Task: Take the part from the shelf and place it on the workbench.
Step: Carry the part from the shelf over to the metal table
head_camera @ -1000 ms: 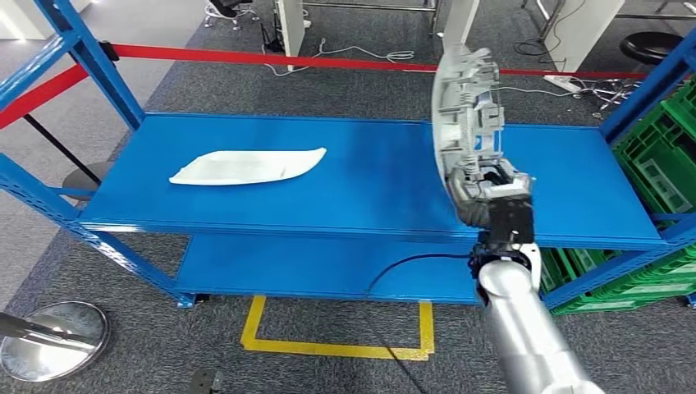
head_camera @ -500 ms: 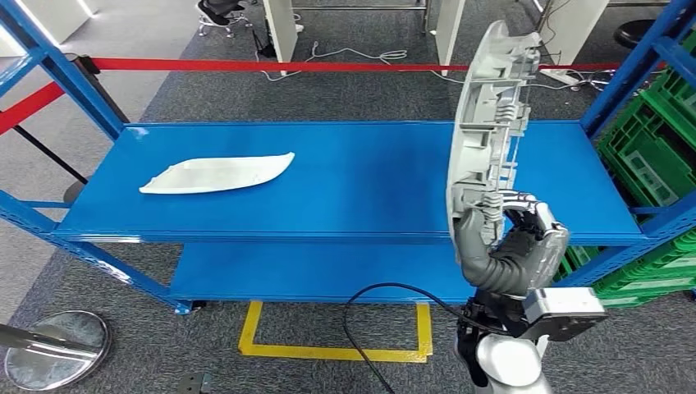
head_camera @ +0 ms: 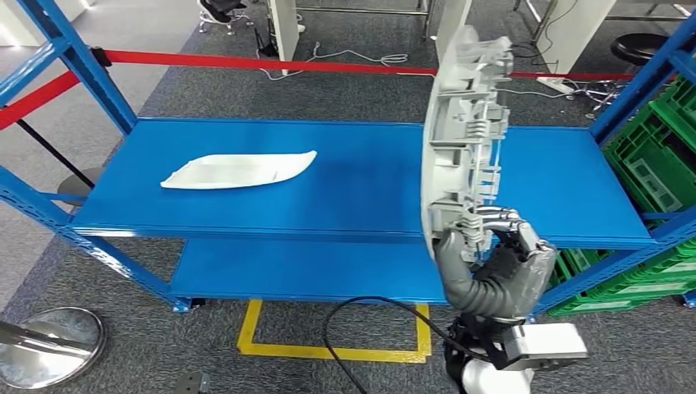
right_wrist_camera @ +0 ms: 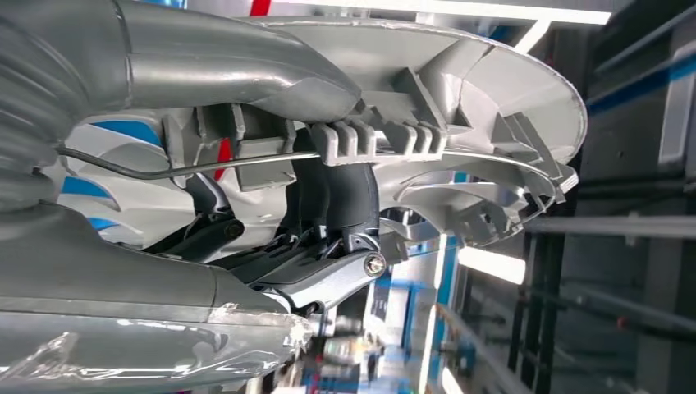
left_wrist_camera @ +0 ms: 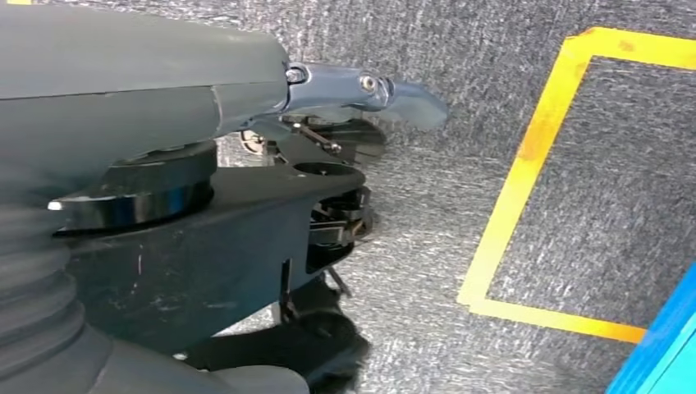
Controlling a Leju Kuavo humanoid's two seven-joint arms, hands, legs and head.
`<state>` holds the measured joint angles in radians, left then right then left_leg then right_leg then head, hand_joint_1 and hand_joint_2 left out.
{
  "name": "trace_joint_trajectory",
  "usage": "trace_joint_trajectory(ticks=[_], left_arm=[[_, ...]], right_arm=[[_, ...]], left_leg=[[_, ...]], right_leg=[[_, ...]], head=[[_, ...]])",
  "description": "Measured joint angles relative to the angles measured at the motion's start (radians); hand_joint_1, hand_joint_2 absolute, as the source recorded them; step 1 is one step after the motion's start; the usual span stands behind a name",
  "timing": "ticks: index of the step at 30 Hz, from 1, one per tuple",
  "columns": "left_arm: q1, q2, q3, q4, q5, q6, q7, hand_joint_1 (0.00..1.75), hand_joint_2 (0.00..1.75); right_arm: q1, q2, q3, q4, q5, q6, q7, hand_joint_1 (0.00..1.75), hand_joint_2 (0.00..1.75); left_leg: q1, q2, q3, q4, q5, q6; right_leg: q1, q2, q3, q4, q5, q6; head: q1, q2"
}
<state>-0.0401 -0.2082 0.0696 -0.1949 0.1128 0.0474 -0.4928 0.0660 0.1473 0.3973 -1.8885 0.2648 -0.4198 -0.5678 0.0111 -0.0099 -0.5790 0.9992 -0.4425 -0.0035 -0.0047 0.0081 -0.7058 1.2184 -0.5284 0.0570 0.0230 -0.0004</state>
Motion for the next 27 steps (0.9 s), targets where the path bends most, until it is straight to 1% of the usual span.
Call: trace_joint_trajectory(ticks=[1, 2, 3, 4, 5, 6, 7, 8, 9, 10, 11, 12, 13, 14, 15, 16, 17, 18, 19, 20, 21, 22, 23, 24, 26, 27], left_arm=[[0.0, 0.0, 0.005, 0.0, 0.006, -0.004, 0.002, 0.0, 1.75], [0.001, 0.0, 0.011, 0.0, 0.012, -0.009, 0.004, 0.0, 1.75], [0.001, 0.0, 0.016, 0.0, 0.017, -0.014, 0.006, 0.0, 1.75], [0.002, 0.0, 0.02, 0.0, 0.02, -0.019, 0.007, 0.0, 1.75], [0.002, 0.0, 0.024, 0.0, 0.022, -0.023, 0.008, 0.0, 1.75], [0.002, 0.0, 0.028, 0.0, 0.024, -0.026, 0.008, 0.0, 1.75], [0.002, 0.001, 0.033, 0.0, 0.025, -0.028, 0.008, 0.0, 1.75], [0.002, 0.001, 0.038, 0.0, 0.027, -0.03, 0.008, 0.0, 1.75], [0.002, 0.002, 0.041, 0.0, 0.028, -0.031, 0.008, 0.0, 1.75], [0.002, 0.002, 0.043, 0.0, 0.029, -0.031, 0.009, 0.0, 1.75], [0.002, 0.002, 0.045, 0.0, 0.03, -0.031, 0.009, 0.0, 1.75], [0.001, 0.002, 0.046, 0.0, 0.031, -0.031, 0.009, 0.0, 1.75], [0.001, 0.002, 0.047, 0.0, 0.031, -0.031, 0.009, 0.0, 1.75], [0.001, 0.002, 0.048, 0.0, 0.031, -0.031, 0.009, 0.0, 1.75], [0.001, 0.002, 0.048, 0.0, 0.031, -0.031, 0.009, 0.0, 1.75], [0.002, 0.003, 0.048, 0.0, 0.031, -0.031, 0.009, 0.0, 1.75], [0.002, 0.003, 0.048, 0.0, 0.031, -0.031, 0.009, 0.0, 1.75], [0.003, 0.003, 0.049, 0.0, 0.031, -0.031, 0.009, 0.0, 1.75], [0.003, 0.004, 0.049, 0.0, 0.032, -0.031, 0.009, 0.0, 1.75], [0.003, 0.004, 0.049, 0.0, 0.032, -0.031, 0.009, 0.0, 1.75], [0.002, 0.005, 0.049, 0.0, 0.032, -0.031, 0.009, 0.0, 1.75], [0.001, 0.005, 0.049, 0.0, 0.032, -0.031, 0.009, 0.0, 1.75], [0.001, 0.004, 0.049, 0.0, 0.032, -0.031, 0.009, 0.0, 1.75], [0.0, 0.004, 0.049, 0.0, 0.032, -0.031, 0.009, 0.0, 1.75], [0.002, 0.004, 0.049, 0.0, 0.032, -0.031, 0.009, 0.0, 1.75], [0.002, 0.004, 0.05, 0.0, 0.032, -0.031, 0.009, 0.0, 1.75]], right_arm=[[0.006, 0.0, 0.008, -0.001, -0.005, 0.002, -0.003, 1.75, 1.75], [0.013, 0.0, 0.015, -0.002, -0.011, 0.002, -0.01, 1.75, 1.75], [0.019, 0.0, 0.022, -0.004, -0.018, 0.003, -0.018, 1.75, 1.75], [0.024, 0.0, 0.028, -0.007, -0.027, 0.004, -0.027, 1.75, 1.75], [0.028, 0.0, 0.033, -0.011, -0.038, 0.007, -0.033, 1.75, 1.75], [0.029, 0.0, 0.037, -0.016, -0.048, 0.012, -0.034, 1.75, 1.75], [0.03, 0.0, 0.042, -0.02, -0.056, 0.017, -0.033, 1.75, 1.75], [0.031, 0.0, 0.045, -0.022, -0.061, 0.021, -0.031, 1.75, 1.75], [0.033, 0.001, 0.048, -0.024, -0.064, 0.023, -0.03, 1.75, 1.75], [0.035, 0.001, 0.051, -0.025, -0.065, 0.023, -0.028, 1.75, 1.75], [0.038, 0.002, 0.053, -0.026, -0.066, 0.024, -0.027, 1.75, 1.75], [0.04, 0.003, 0.055, -0.027, -0.066, 0.024, -0.026, 1.75, 1.75], [0.041, 0.004, 0.056, -0.028, -0.067, 0.024, -0.026, 1.75, 1.75], [0.041, 0.005, 0.057, -0.029, -0.067, 0.024, -0.025, 1.75, 1.75], [0.041, 0.005, 0.058, -0.031, -0.066, 0.024, -0.025, 1.75, 1.75], [0.042, 0.006, 0.058, -0.032, -0.066, 0.024, -0.025, 1.75, 1.75], [0.042, 0.006, 0.058, -0.032, -0.066, 0.024, -0.025, 1.75, 1.75], [0.043, 0.006, 0.058, -0.032, -0.066, 0.024, -0.025, 1.75, 1.75], [0.043, 0.006, 0.058, -0.032, -0.066, 0.024, -0.025, 1.75, 1.75], [0.043, 0.006, 0.058, -0.033, -0.066, 0.024, -0.025, 1.75, 1.75], [0.043, 0.006, 0.058, -0.033, -0.066, 0.024, -0.025, 1.75, 1.75], [0.043, 0.006, 0.058, -0.034, -0.066, 0.024, -0.025, 1.75, 1.75], [0.044, 0.007, 0.058, -0.034, -0.066, 0.024, -0.025, 1.75, 1.75], [0.044, 0.007, 0.059, -0.035, -0.066, 0.024, -0.025, 1.75, 1.75], [0.045, 0.008, 0.059, -0.035, -0.066, 0.024, -0.025, 1.75, 1.75], [0.044, 0.008, 0.059, -0.035, -0.065, 0.024, -0.025, 1.75, 1.75]], left_leg=[[0.0, 0.001, 0.0, 0.0, 0.0, 0.0], [0.0, 0.001, 0.001, 0.0, 0.0, 0.001], [0.0, 0.0, 0.001, 0.0, -0.001, 0.0], [0.002, -0.001, 0.003, 0.0, -0.001, -0.001], [0.003, -0.003, 0.005, 0.001, -0.003, -0.004], [0.002, -0.004, 0.006, 0.002, -0.005, -0.008], [0.0, -0.005, 0.006, 0.004, -0.007, -0.014], [-0.001, -0.006, 0.006, 0.005, -0.007, -0.02], [-0.002, -0.006, 0.006, 0.004, -0.005, -0.026], [-0.001, -0.006, 0.006, 0.001, -0.003, -0.031], [0.0, -0.005, 0.006, 0.0, -0.005, -0.036], [0.001, -0.004, 0.001, 0.01, -0.014, -0.041], [0.001, -0.002, -0.013, 0.04, -0.034, -0.045], [0.001, -0.001, -0.037, 0.091, -0.064, -0.048], [0.001, 0.0, -0.07, 0.159, -0.097, -0.05], [0.001, 0.0, -0.104, 0.228, -0.125, -0.051], [0.001, 0.0, -0.128, 0.276, -0.137, -0.05], [0.0, 0.0, -0.137, 0.29, -0.131, -0.049], [0.0, 0.0, -0.125, 0.264, -0.105, -0.046], [0.0, 0.0, -0.097, 0.207, -0.069, -0.042], [0.0, 0.0, -0.062, 0.137, -0.036, -0.038], [-0.001, 0.0, -0.032, 0.073, -0.015, -0.034], [-0.001, 0.0, -0.013, 0.032, -0.005, -0.031], [-0.003, -0.001, -0.005, 0.012, -0.003, -0.028], [-0.003, -0.002, -0.005, 0.004, -0.001, -0.019], [-0.002, -0.002, -0.004, 0.002, 0.001, -0.013]], right_leg=[[-0.001, 0.0, -0.029, 0.064, -0.025, 0.002], [-0.001, 0.0, -0.045, 0.102, -0.034, 0.004], [-0.002, 0.0, -0.043, 0.103, -0.024, 0.005], [-0.004, -0.001, -0.021, 0.062, 0.003, 0.006], [-0.007, -0.002, 0.016, -0.008, 0.038, 0.008], [-0.008, -0.001, 0.054, -0.078, 0.061, 0.008], [-0.008, 0.0, 0.082, -0.132, 0.077, 0.005], [-0.008, 0.001, 0.098, -0.164, 0.082, -0.001], [-0.006, 0.004, 0.101, -0.17, 0.078, -0.009], [-0.005, 0.005, 0.099, -0.17, 0.08, -0.018], [-0.005, 0.005, 0.098, -0.172, 0.082, -0.025], [-0.006, 0.005, 0.098, -0.173, 0.083, -0.033], [-0.007, 0.004, 0.098, -0.174, 0.085, -0.039], [-0.008, 0.004, 0.098, -0.175, 0.085, -0.044], [-0.007, 0.003, 0.097, -0.175, 0.085, -0.047], [-0.006, 0.003, 0.097, -0.175, 0.085, -0.048], [-0.005, 0.003, 0.097, -0.175, 0.085, -0.048], [-0.005, 0.003, 0.097, -0.175, 0.085, -0.048], [-0.005, 0.004, 0.098, -0.175, 0.085, -0.048], [-0.005, 0.005, 0.099, -0.175, 0.085, -0.048], [-0.004, 0.006, 0.099, -0.175, 0.085, -0.046], [-0.002, 0.007, 0.098, -0.173, 0.084, -0.043], [0.0, 0.007, 0.096, -0.172, 0.085, -0.038], [0.002, 0.008, 0.095, -0.173, 0.085, -0.032], [0.001, 0.006, 0.094, -0.178, 0.088, -0.019], [0.0, 0.004, 0.092, -0.173, 0.082, -0.013]], head=[[0.001, 0.0], [0.001, 0.0], [0.001, 0.0], [0.001, 0.0], [0.001, 0.0], [0.002, 0.0], [0.002, 0.0], [0.001, 0.0], [0.0, 0.0], [-0.002, 0.0], [-0.002, 0.0], [-0.004, 0.0], [-0.006, 0.0], [-0.008, 0.0], [-0.01, 0.0], [-0.01, 0.0], [-0.01, 0.0], [-0.01, 0.0], [-0.01, 0.0], [-0.01, 0.0], [-0.011, 0.0], [-0.011, 0.0], [-0.011, 0.0], [-0.011, 0.0], [-0.011, 0.0], [-0.01, 0.0]])
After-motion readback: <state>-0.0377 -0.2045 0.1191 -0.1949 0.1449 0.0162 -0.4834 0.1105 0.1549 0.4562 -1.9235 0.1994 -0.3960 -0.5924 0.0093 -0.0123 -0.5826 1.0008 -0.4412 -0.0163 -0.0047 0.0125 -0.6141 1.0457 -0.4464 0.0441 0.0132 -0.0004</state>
